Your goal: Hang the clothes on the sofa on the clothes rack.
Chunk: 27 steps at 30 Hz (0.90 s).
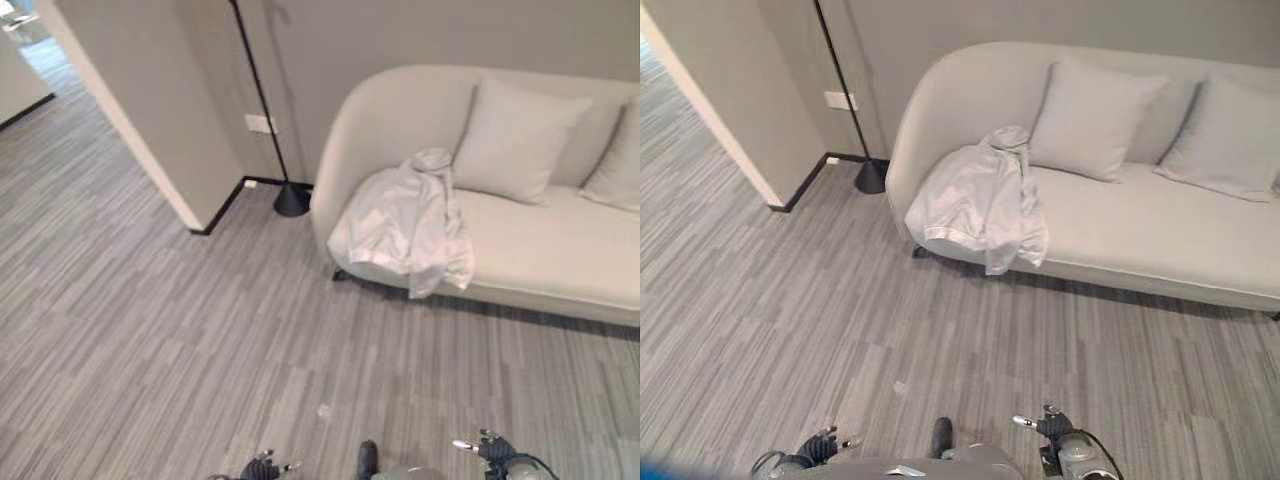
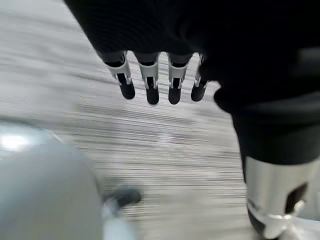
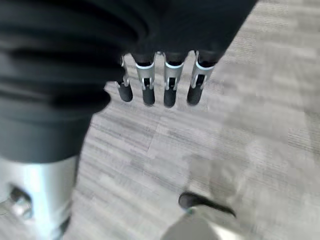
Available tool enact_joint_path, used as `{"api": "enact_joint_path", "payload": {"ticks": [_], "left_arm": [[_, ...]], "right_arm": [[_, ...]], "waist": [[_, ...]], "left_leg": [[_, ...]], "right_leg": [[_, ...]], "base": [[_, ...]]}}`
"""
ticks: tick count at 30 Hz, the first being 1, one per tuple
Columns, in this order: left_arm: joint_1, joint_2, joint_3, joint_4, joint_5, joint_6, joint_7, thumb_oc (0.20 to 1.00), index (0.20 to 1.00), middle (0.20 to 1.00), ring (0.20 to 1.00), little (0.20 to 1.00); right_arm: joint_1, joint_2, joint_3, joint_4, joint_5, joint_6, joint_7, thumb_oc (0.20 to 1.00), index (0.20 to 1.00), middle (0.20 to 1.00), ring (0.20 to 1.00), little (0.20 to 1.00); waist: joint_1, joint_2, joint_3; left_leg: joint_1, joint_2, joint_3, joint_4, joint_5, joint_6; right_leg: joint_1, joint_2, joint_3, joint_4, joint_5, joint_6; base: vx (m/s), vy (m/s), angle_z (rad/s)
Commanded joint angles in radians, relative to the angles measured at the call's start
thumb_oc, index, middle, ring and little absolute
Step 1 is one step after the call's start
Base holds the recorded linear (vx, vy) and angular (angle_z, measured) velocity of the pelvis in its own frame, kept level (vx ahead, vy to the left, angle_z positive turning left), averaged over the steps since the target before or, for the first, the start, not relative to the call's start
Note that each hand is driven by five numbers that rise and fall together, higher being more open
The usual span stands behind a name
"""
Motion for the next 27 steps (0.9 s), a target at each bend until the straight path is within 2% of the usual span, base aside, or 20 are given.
{"api": "enact_joint_path", "payload": {"ticks": [1,3,4,5,7,8,10,11,13,14,15,17,19,21,23,25,27], "left_arm": [[-0.055,0.016,0.026,0.028,-0.047,-0.014,0.015,1.000,1.000,1.000,1.000,1.000],[-0.056,0.011,0.014,0.030,-0.039,-0.014,0.016,1.000,1.000,1.000,1.000,1.000],[-0.056,0.012,0.001,0.023,-0.023,-0.016,0.014,1.000,1.000,1.000,1.000,1.000],[-0.051,0.016,0.001,0.019,-0.018,-0.017,0.012,1.000,1.000,1.000,1.000,1.000],[-0.043,0.019,0.006,0.016,-0.014,-0.017,0.011,1.000,1.000,1.000,1.000,1.000],[-0.041,0.018,0.010,0.019,-0.015,-0.016,0.009,1.000,1.000,1.000,1.000,1.000],[-0.033,0.020,0.022,0.034,-0.010,-0.012,0.007,1.000,1.000,1.000,1.000,1.000],[-0.025,0.019,0.025,0.038,-0.003,-0.011,0.005,1.000,1.000,1.000,1.000,1.000],[-0.021,0.019,0.032,0.055,0.002,-0.013,0.007,1.000,1.000,1.000,1.000,1.000],[-0.016,0.022,0.041,0.070,0.012,-0.013,0.011,1.000,1.000,1.000,1.000,1.000],[-0.024,0.029,0.047,0.065,0.000,-0.014,0.014,1.000,1.000,1.000,1.000,1.000],[-0.027,0.032,0.048,0.057,-0.004,-0.015,0.014,1.000,1.000,1.000,1.000,1.000],[-0.035,0.038,0.048,0.043,-0.011,-0.016,0.017,1.000,1.000,1.000,1.000,1.000],[-0.041,0.045,0.050,0.030,-0.018,-0.017,0.019,1.000,1.000,1.000,1.000,1.000],[-0.044,0.049,0.047,0.024,-0.021,-0.017,0.022,1.000,1.000,1.000,1.000,1.000],[-0.041,0.053,0.047,0.022,-0.021,-0.014,0.022,1.000,1.000,1.000,1.000,1.000],[-0.039,0.055,0.048,0.023,-0.020,-0.013,0.019,1.000,1.000,1.000,1.000,1.000]], "right_arm": [[0.025,-0.026,0.004,-0.075,0.030,-0.032,-0.004,1.000,1.000,1.000,1.000,1.000],[0.019,-0.034,0.008,-0.081,0.026,-0.034,-0.006,1.000,1.000,1.000,1.000,1.000],[0.010,-0.040,0.010,-0.083,0.025,-0.035,-0.009,1.000,1.000,1.000,1.000,1.000],[0.010,-0.041,0.012,-0.084,0.019,-0.036,-0.011,1.000,1.000,1.000,1.000,1.000],[0.016,-0.038,0.011,-0.077,0.003,-0.032,-0.012,1.000,1.000,1.000,1.000,1.000],[0.019,-0.036,0.007,-0.069,-0.002,-0.030,-0.012,1.000,1.000,1.000,1.000,1.000],[0.022,-0.026,0.005,-0.069,-0.019,-0.020,-0.006,1.000,1.000,1.000,1.000,1.000],[0.030,-0.021,0.004,-0.069,-0.030,-0.019,-0.002,1.000,1.000,1.000,1.000,1.000],[0.038,-0.013,0.002,-0.065,-0.038,-0.016,0.001,1.000,1.000,1.000,1.000,1.000],[0.044,0.000,-0.001,-0.063,-0.039,-0.013,0.007,1.000,1.000,1.000,1.000,1.000],[0.043,0.011,0.002,-0.056,-0.044,-0.012,0.010,1.000,1.000,1.000,1.000,1.000],[0.042,0.013,0.000,-0.058,-0.045,-0.010,0.012,1.000,1.000,1.000,1.000,1.000],[0.035,0.014,-0.005,-0.061,-0.045,-0.009,0.013,1.000,1.000,1.000,1.000,1.000],[0.031,0.015,-0.005,-0.068,-0.045,-0.012,0.011,1.000,1.000,1.000,1.000,1.000],[0.029,0.017,-0.007,-0.069,-0.038,-0.011,0.007,1.000,1.000,1.000,1.000,1.000],[0.036,0.021,-0.007,-0.069,-0.037,-0.011,0.005,1.000,1.000,1.000,1.000,1.000],[0.049,0.024,-0.006,-0.064,-0.041,-0.011,0.003,1.000,1.000,1.000,1.000,1.000]], "waist": [[0.006,-0.036,0.053],[0.025,-0.036,0.070],[0.051,-0.015,0.080],[0.065,-0.002,0.083],[0.095,0.004,0.087],[0.104,0.009,0.086],[0.115,0.020,0.068],[0.118,0.022,0.057],[0.119,0.009,0.035],[0.116,-0.009,0.011],[0.119,-0.026,-0.013],[0.119,-0.031,-0.014],[0.114,-0.036,-0.006],[0.108,-0.038,0.006],[0.102,-0.029,0.022],[0.100,-0.018,0.025],[0.099,-0.015,0.022]], "left_leg": [[-0.008,-0.067,0.080,-0.416,0.140,0.074],[-0.090,-0.109,0.092,-0.490,0.106,0.064],[-0.159,-0.160,0.100,-0.604,0.171,0.060],[-0.186,-0.187,0.093,-0.664,0.218,0.055],[-0.278,-0.247,0.079,-0.709,0.236,0.041],[-0.305,-0.254,0.080,-0.709,0.246,0.034],[-0.262,-0.241,0.070,-0.709,0.274,0.041],[-0.248,-0.234,0.066,-0.709,0.296,0.043],[-0.228,-0.232,0.086,-0.709,0.293,0.053],[-0.202,-0.231,0.117,-0.709,0.272,0.062],[-0.174,-0.237,0.152,-0.709,0.233,0.081],[-0.162,-0.241,0.160,-0.709,0.220,0.091],[-0.137,-0.252,0.173,-0.709,0.198,0.110],[-0.113,-0.263,0.175,-0.709,0.181,0.127],[-0.085,-0.258,0.175,-0.709,0.162,0.140],[-0.060,-0.247,0.171,-0.709,0.146,0.150],[-0.032,-0.242,0.158,-0.709,0.122,0.151]], "right_leg": [[0.154,-0.102,0.099,-0.281,0.147,0.174],[0.197,-0.104,0.108,-0.294,0.119,0.175],[0.249,-0.084,0.128,-0.306,0.098,0.172],[0.278,-0.069,0.144,-0.310,0.086,0.168],[0.340,-0.057,0.193,-0.312,0.049,0.165],[0.367,-0.053,0.213,-0.312,0.036,0.163],[0.394,-0.055,0.242,-0.312,0.015,0.168],[0.404,-0.070,0.245,-0.312,0.007,0.178],[0.411,-0.111,0.250,-0.312,0.002,0.201],[0.406,-0.154,0.250,-0.293,0.011,0.227],[0.367,-0.206,0.249,-0.230,0.052,0.270],[0.350,-0.221,0.246,-0.194,0.069,0.283],[0.303,-0.249,0.238,-0.099,0.141,0.309],[0.261,-0.266,0.229,-0.021,0.228,0.313],[0.227,-0.292,0.198,0.054,0.291,0.294],[0.205,-0.321,0.165,0.090,0.311,0.276],[0.194,-0.343,0.128,0.049,0.294,0.268]], "base": [[0.33,-0.036,-0.31],[0.34,0.025,-0.35],[0.46,0.077,-0.19],[0.52,0.098,-0.16],[0.44,0.096,-0.46],[0.42,0.146,-0.62],[0.41,0.213,-0.98],[0.38,0.241,-1.18],[0.42,0.278,-0.98],[0.64,0.446,-0.65],[0.51,0.358,-0.44],[0.25,0.196,-0.63],[0.18,0.175,-0.11],[0.14,0.147,0.32],[0.12,0.117,0.12],[0.16,0.089,0.02],[0.20,0.037,-0.04]]}}
